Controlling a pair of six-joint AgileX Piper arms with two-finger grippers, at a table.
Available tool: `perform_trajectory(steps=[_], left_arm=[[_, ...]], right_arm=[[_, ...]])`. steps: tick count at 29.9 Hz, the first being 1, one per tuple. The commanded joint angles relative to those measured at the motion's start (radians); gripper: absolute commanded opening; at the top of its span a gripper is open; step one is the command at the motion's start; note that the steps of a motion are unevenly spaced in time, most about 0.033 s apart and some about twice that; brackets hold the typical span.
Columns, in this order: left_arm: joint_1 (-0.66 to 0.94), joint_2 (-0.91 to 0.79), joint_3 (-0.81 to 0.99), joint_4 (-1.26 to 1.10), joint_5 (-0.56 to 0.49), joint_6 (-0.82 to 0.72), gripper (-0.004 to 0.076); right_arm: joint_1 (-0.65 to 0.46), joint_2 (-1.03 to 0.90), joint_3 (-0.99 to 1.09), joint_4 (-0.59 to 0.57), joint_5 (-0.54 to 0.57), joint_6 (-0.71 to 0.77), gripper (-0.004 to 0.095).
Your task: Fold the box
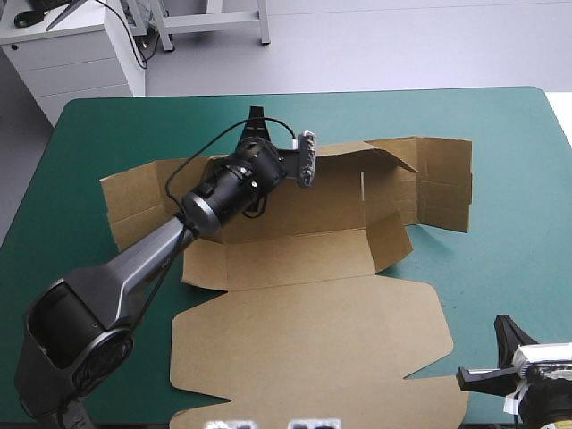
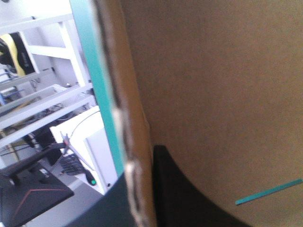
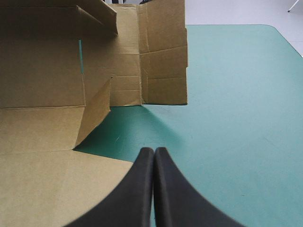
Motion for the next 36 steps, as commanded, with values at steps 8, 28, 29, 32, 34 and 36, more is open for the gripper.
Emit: perform_trajectory(steps=[8, 28, 29, 32, 34, 36], left_arm=[[-0.171, -0.177, 0.336, 0.409, -0.194, -0.325, -0.0008], [-0.376, -0.271, 0.742, 1.076, 0.003, -1.015, -0.0008], [-0.389, -0.271, 0.747, 1.086, 0.037, -1.019, -0.0008], [-0.418, -0.276, 0.747, 1.086, 0.122, -1.019, -0.0008], [-0.433, -0.287, 0.747, 1.08, 0.144, -1.019, -0.0008], [-0.434, -0.297, 0.747, 1.079, 0.149, -1.019, -0.0008]], right_arm=[[-0.003, -0.019, -0.03, 0.011, -0.074, -0.003, -0.0019], [-0.003, -0.019, -0.03, 0.011, -0.074, -0.001, -0.0019], [-0.003, -0.019, -0.03, 0.011, -0.074, -0.001, -0.0019], [-0.003, -0.019, -0.03, 0.011, -0.074, -0.001, -0.0019], [-0.003, -0.019, -0.03, 0.011, -0.074, -0.001, -0.0019], [-0.003, -0.019, -0.03, 0.011, -0.074, -0.001, -0.0019]])
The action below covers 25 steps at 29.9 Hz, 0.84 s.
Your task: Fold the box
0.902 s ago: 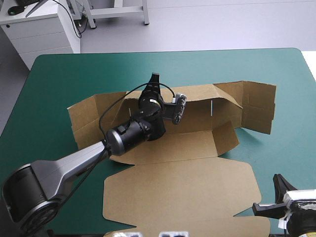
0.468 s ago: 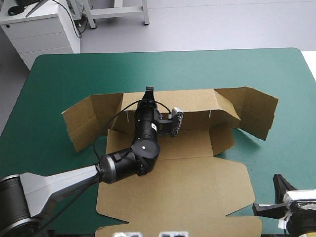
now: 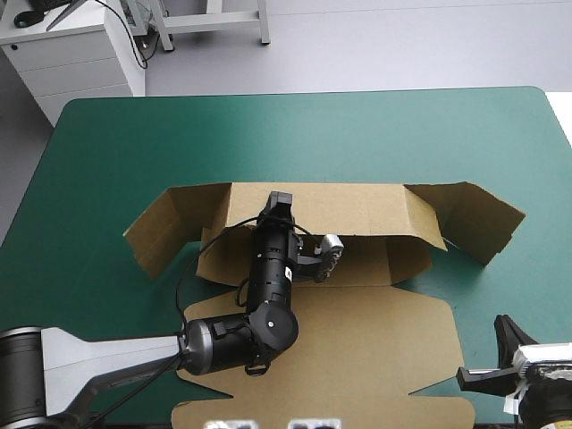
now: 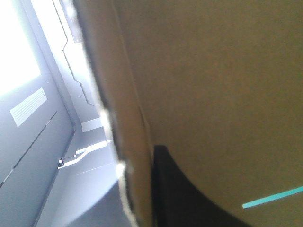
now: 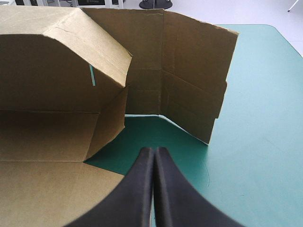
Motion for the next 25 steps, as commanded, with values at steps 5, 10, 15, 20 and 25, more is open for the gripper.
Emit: perform_trajectory(steps=[5, 10, 15, 20, 25], left_arm=[[-0.01, -0.084, -0.021, 0.086, 0.071, 0.002, -0.0008], [-0.008, -0.096, -0.021, 0.003, -0.017, 0.002, -0.0008], [-0.008, -0.096, -0.021, 0.026, -0.018, 0.002, -0.0008], [-0.008, -0.096, -0.021, 0.012, -0.018, 0.002, -0.0008], [-0.007, -0.096, -0.021, 0.024, -0.02, 0.0, -0.0008]], right_arm=[[-0.003, -0.019, -0.03, 0.011, -0.074, -0.001, -0.0019], [-0.003, -0.019, -0.03, 0.011, -0.074, -0.001, -0.0019], [-0.003, -0.019, -0.03, 0.011, -0.074, -0.001, -0.0019], [-0.003, -0.019, -0.03, 0.011, -0.074, -0.002, -0.0019], [-0.003, 0.02, -0.038, 0.011, -0.061, -0.002, -0.0015]])
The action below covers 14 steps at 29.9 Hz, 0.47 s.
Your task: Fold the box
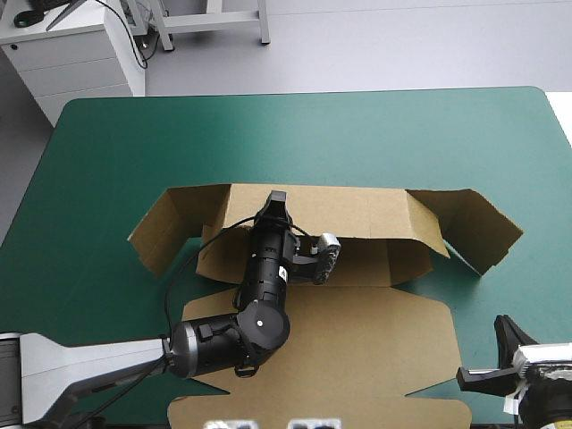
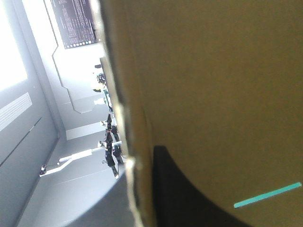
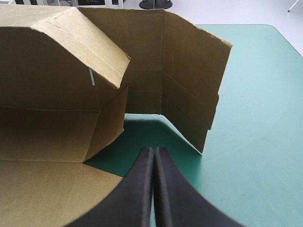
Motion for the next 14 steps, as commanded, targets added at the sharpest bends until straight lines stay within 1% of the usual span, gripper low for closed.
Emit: perform_trajectory(steps=[1, 4, 7, 9, 11, 14], left_arm=[[-0.001, -0.044, -0.021, 0.076, 0.037, -0.005, -0.0008], [0.024, -0.044, -0.021, 0.076, 0.03, -0.005, -0.0008], [0.047, -0.044, -0.021, 0.094, 0.011, -0.027, -0.0008], [0.064, -0.044, -0.021, 0.117, 0.008, -0.062, -0.0008], [0.075, -0.044, -0.021, 0.135, 0.008, -0.062, -0.0008], [0.075, -0.044, -0.021, 0.157, 0.001, -0.062, -0.0008]], right_arm=[[-0.003, 0.04, -0.047, 0.011, -0.057, 0.0, -0.0014], [-0.003, 0.138, -0.109, 0.014, -0.033, 0.007, -0.0013], [-0.003, 0.28, -0.221, 0.022, -0.032, 0.005, -0.0013], [-0.003, 0.39, -0.315, 0.059, -0.027, -0.017, -0.0013], [-0.003, 0.51, -0.416, 0.101, -0.014, -0.047, -0.0013], [-0.003, 0.685, -0.563, 0.154, 0.026, -0.056, -0.0013]])
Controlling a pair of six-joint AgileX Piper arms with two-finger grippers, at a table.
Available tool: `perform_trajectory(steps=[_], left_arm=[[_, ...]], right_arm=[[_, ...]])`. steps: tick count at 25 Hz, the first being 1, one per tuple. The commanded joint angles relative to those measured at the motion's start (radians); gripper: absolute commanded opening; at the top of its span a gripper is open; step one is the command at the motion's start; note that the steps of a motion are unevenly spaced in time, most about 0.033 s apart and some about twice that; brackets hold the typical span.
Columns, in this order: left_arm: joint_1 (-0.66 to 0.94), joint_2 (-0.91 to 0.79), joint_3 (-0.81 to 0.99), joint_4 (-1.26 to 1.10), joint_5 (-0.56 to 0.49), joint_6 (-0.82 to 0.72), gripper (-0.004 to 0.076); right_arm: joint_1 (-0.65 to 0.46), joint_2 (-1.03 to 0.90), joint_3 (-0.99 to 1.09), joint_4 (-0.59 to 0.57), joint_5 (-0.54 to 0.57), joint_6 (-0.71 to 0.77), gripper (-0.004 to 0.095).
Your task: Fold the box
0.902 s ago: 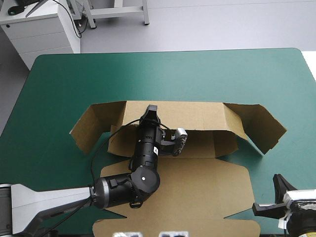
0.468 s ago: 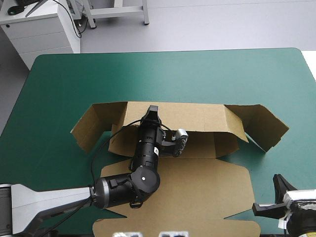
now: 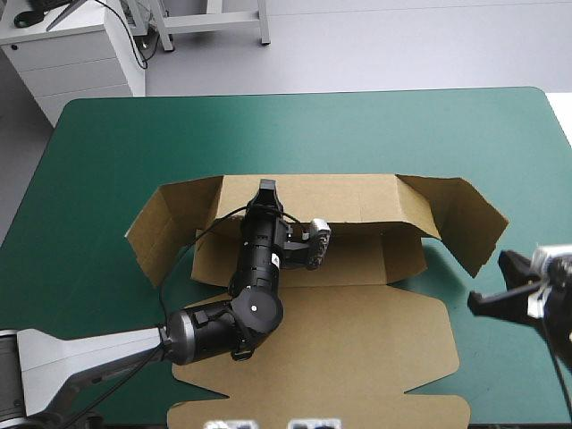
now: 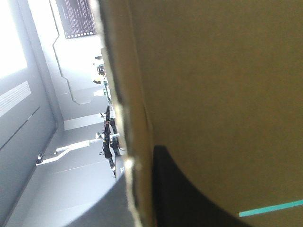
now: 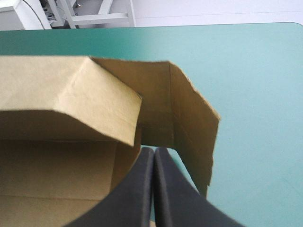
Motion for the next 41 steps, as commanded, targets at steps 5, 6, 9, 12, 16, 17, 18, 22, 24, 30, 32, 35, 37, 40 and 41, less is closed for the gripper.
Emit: perform_trajectory(steps=[5, 6, 9, 12, 16, 17, 18, 22, 24, 30, 32, 35, 37, 40, 41], left_arm=[[0.002, -0.044, -0.023, 0.116, 0.034, -0.014, -0.0008], [0.002, -0.044, -0.023, 0.116, 0.034, -0.014, -0.0008], [0.002, -0.044, -0.023, 0.116, 0.034, -0.014, -0.0008], [0.002, -0.042, -0.023, 0.116, 0.034, -0.014, -0.0008], [0.002, -0.042, -0.023, 0.116, 0.034, -0.014, -0.0008], [0.002, -0.042, -0.023, 0.116, 0.034, -0.014, -0.0008], [0.002, -0.042, -0.023, 0.116, 0.034, -0.014, -0.0008], [0.002, -0.042, -0.023, 0.116, 0.031, -0.014, -0.0008], [0.002, -0.042, -0.023, 0.116, 0.031, -0.014, -0.0008], [0.002, -0.042, -0.023, 0.116, 0.031, -0.014, -0.0008], [0.002, -0.042, -0.023, 0.116, 0.031, -0.014, -0.0008], [0.002, -0.042, -0.023, 0.116, 0.031, -0.013, -0.0008], [0.002, -0.042, -0.023, 0.116, 0.031, -0.013, -0.0008], [0.002, -0.042, -0.023, 0.116, 0.031, -0.013, -0.0008], [0.002, -0.042, -0.023, 0.116, 0.031, -0.013, -0.0008]], right_arm=[[-0.003, 0.437, -0.366, 0.142, 0.017, -0.02, -0.0013], [-0.003, 0.512, -0.43, 0.151, 0.053, -0.025, -0.0013], [-0.003, 0.688, -0.595, 0.155, 0.146, -0.053, -0.0013], [-0.003, 0.85, -0.758, 0.155, 0.212, -0.051, -0.0013], [0.0, 1.036, -0.944, 0.155, 0.321, -0.037, -0.0013], [0.002, 1.076, -0.981, 0.155, 0.352, -0.032, -0.0013], [0.008, 1.111, -1.008, 0.155, 0.38, -0.022, -0.0013], [0.06, 1.178, -1.02, 0.117, 0.382, -0.015, -0.0013], [0.09, 1.183, -1.02, 0.067, 0.382, -0.01, -0.0013], [0.179, 1.179, -0.967, -0.007, 0.384, 0.031, -0.0014], [0.188, 1.172, -0.925, -0.007, 0.384, 0.044, -0.0014], [0.188, 1.116, -0.837, -0.009, 0.384, 0.044, -0.0014], [0.188, 1.061, -0.774, -0.009, 0.384, 0.044, -0.0014], [0.188, 1.002, -0.705, -0.022, 0.384, 0.044, -0.0014], [0.188, 0.974, -0.674, -0.036, 0.384, 0.044, -0.0014]])
